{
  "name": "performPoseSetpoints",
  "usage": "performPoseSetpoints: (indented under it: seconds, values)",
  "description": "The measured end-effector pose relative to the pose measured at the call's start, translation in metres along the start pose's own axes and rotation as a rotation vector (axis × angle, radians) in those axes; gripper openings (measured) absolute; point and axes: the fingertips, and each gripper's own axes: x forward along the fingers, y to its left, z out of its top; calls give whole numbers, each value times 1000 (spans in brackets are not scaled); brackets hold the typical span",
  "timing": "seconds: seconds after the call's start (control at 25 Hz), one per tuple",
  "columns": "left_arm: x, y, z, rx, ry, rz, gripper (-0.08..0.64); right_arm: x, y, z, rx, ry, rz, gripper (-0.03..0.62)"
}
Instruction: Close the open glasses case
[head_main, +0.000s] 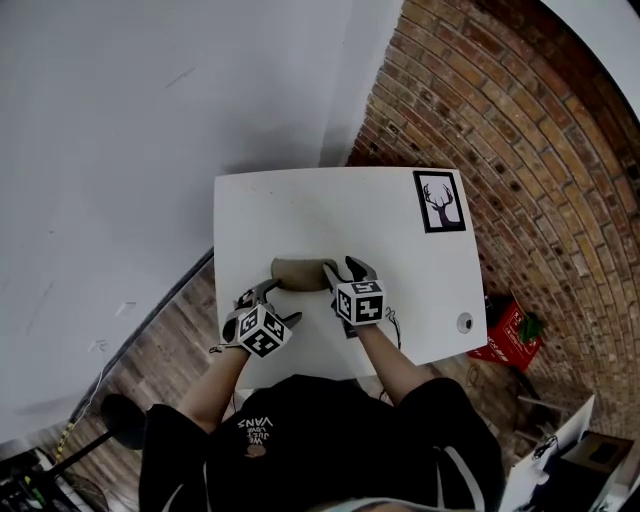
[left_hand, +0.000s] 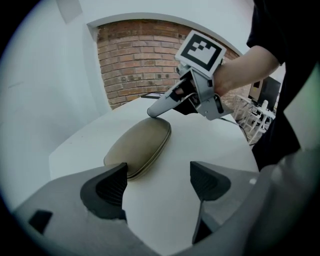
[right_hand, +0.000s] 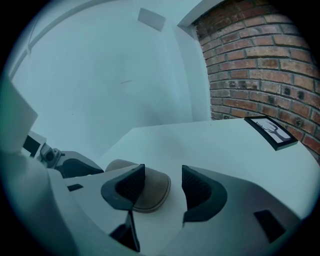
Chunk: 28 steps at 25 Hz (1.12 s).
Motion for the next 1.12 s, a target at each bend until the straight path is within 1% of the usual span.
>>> performPoseSetpoints:
  seconds: [0.12,0.2,0.32,0.52,0.64,0.72,0.8,0.92,1.12]
  values:
    - [0,-2,0,-3,-20,11,404,-2,0,-1,-2,7,-7,227]
    - [1,-3,-3,-28,-21,8,416,-5,2,-4,-3,13,-12,248]
    - [-3,-1,-3,-82,-43,13,416,-12,5,-9,2,14,-20,252]
    - [-17,4,-8,-127,-79,19,408,-30,13,-21,16,-4,-42,252]
    - [-28,6,-14,-136,-97,24,401,-43,19,-31,28,-14,-63,252]
    - [-37,8,-15,-120,-120,38,369,-53,25,-37,42,-26,-78,250]
    - [-48,10,-14,-84,-147,55,316,-64,30,-42,64,-49,-99,245]
    - [-60,14,-11,-41,-187,65,266,-81,39,-48,113,-97,-134,234]
    - [-80,13,-5,-51,-269,74,193,-111,59,-55,200,-185,-146,190]
